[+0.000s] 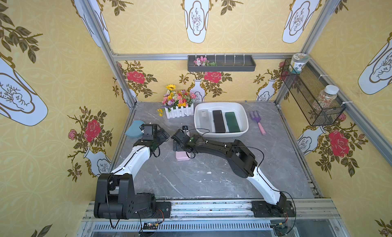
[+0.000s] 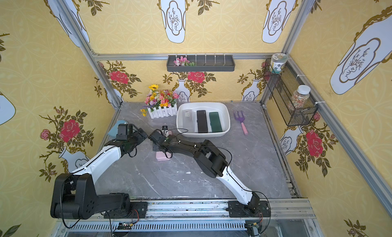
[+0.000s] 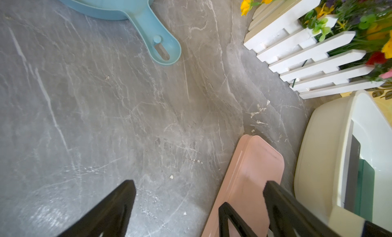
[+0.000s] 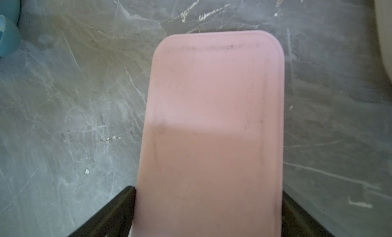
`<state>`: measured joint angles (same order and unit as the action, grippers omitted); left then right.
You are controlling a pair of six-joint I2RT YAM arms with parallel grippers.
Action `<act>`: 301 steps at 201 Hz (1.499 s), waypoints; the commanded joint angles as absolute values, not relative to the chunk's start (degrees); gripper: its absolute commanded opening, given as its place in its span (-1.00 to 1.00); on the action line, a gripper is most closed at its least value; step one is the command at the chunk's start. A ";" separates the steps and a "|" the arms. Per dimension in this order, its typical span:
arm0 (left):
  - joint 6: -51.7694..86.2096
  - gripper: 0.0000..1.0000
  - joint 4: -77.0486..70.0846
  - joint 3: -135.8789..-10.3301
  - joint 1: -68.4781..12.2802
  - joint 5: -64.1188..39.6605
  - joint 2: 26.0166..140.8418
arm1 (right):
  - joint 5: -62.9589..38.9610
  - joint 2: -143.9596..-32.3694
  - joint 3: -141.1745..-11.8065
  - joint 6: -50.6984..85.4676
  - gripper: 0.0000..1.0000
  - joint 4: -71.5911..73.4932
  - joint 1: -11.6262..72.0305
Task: Put the pencil case into the storage box
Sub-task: Pick up the pencil case from the center of the board.
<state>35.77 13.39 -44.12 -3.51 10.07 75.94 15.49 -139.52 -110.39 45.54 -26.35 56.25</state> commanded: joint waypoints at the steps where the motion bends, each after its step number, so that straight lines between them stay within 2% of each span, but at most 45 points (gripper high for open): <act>1: 35.28 1.00 12.54 -43.68 -3.43 9.40 76.18 | 13.39 -141.81 -109.20 43.56 0.94 -38.50 56.16; 25: 35.24 1.00 12.41 -43.59 -3.43 9.32 76.38 | 13.70 -140.60 -107.91 42.71 1.00 -37.87 55.97; 46: 35.16 1.00 12.37 -43.65 -3.45 9.31 76.49 | 13.96 -138.74 -106.39 41.89 0.93 -37.28 55.66; 95: 35.10 1.00 12.69 -43.68 -3.50 9.24 76.36 | 14.55 -133.61 -102.44 39.85 0.94 -35.24 55.55; 199: 34.35 1.00 11.21 -44.39 -5.71 1.85 80.49 | 12.59 -126.22 -95.63 34.94 0.97 -31.23 55.29; 301: 34.54 1.00 10.82 -44.24 -6.15 1.93 81.16 | 11.57 -123.41 -96.41 33.12 0.97 -31.33 55.44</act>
